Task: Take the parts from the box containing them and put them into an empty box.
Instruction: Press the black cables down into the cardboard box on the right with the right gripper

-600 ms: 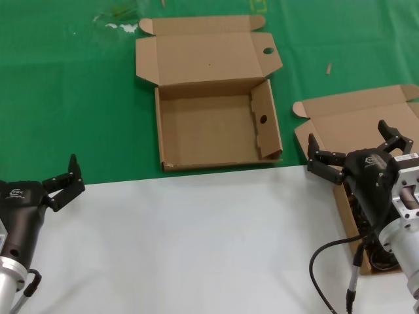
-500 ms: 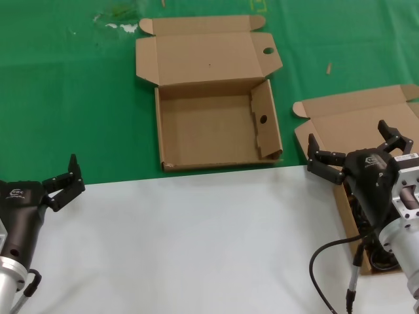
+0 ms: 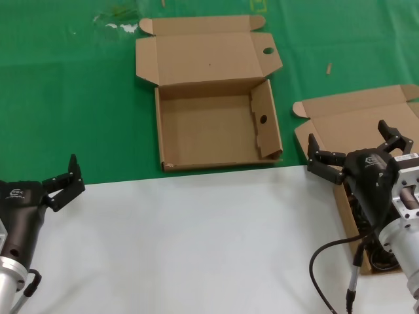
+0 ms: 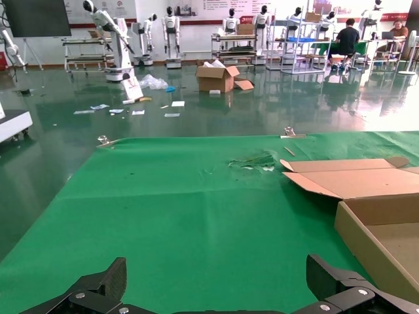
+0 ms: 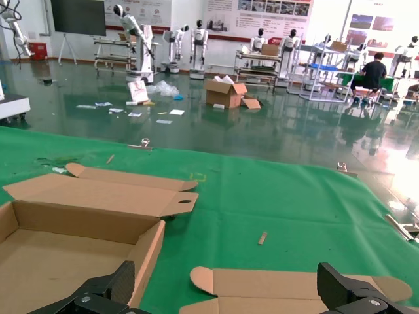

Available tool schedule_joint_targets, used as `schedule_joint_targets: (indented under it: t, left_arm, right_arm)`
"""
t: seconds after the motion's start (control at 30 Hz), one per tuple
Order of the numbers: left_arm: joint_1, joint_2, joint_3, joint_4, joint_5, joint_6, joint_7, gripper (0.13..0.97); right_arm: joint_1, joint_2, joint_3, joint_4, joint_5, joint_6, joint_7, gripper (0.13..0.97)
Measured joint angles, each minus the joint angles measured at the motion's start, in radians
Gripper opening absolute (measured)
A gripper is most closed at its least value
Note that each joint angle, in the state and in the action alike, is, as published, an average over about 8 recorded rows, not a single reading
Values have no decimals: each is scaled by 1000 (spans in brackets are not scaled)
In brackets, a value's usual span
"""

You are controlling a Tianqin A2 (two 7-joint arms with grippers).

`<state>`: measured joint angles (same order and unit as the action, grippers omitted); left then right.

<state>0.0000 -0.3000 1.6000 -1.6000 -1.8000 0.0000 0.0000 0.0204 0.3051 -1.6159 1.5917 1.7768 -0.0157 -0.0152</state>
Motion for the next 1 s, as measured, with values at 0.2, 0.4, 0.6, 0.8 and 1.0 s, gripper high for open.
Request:
schedule_joint_targets:
  t: [0.2, 0.4, 0.6, 0.8, 1.0]
  left_arm:
    - [0, 0, 0, 0, 0, 0, 0, 966]
    - [0, 0, 0, 0, 0, 0, 0, 966]
    - [0, 0, 0, 0, 0, 0, 0, 966]
    - [0, 0, 0, 0, 0, 0, 0, 966]
    - [0, 0, 0, 0, 0, 0, 0, 966]
  right_arm:
    - [0, 0, 0, 0, 0, 0, 0, 966]
    - [0, 0, 0, 0, 0, 0, 0, 966]
    - [7, 83, -61, 40, 67, 64, -13, 966]
    - [-17, 322, -167, 159, 235, 167, -54, 966]
    - [-178, 574, -79, 261, 286, 107, -64, 966]
